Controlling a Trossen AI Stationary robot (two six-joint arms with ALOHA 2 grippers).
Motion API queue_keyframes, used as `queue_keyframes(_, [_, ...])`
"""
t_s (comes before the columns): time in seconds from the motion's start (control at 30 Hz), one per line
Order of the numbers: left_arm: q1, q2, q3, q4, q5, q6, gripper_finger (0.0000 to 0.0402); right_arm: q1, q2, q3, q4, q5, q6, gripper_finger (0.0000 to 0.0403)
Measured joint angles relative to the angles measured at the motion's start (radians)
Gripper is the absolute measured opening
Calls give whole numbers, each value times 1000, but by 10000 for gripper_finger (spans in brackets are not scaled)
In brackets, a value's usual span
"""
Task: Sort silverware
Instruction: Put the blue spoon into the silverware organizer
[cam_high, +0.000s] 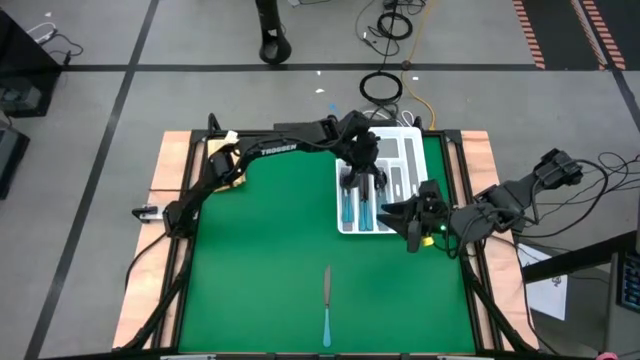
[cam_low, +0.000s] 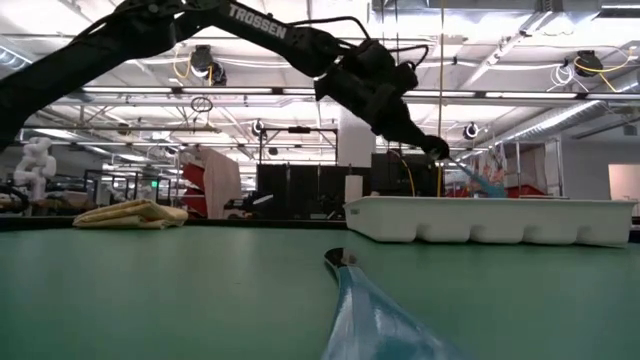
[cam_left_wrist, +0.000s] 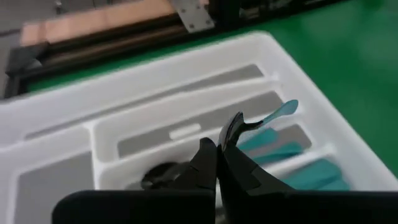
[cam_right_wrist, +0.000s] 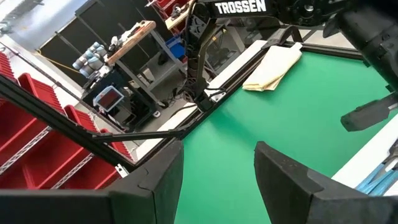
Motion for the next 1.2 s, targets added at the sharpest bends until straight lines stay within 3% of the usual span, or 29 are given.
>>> queue_keyframes(0.63, [-15, 68, -1, -61, -65, -8, 2, 5, 27, 1, 1, -3, 10, 183])
queue_keyframes(0.9, [-16, 70, -1, -23, -201, -5, 36, 5, 27, 1, 0, -4, 3, 183])
queue_keyframes(1.13, [-31, 70, -2, -3, -257, -11, 43, 5, 27, 1, -16, -6, -2, 183])
queue_keyframes(1.2, [-38, 70, -2, 25, -315, -7, 44, 5, 27, 1, -21, -6, -6, 183])
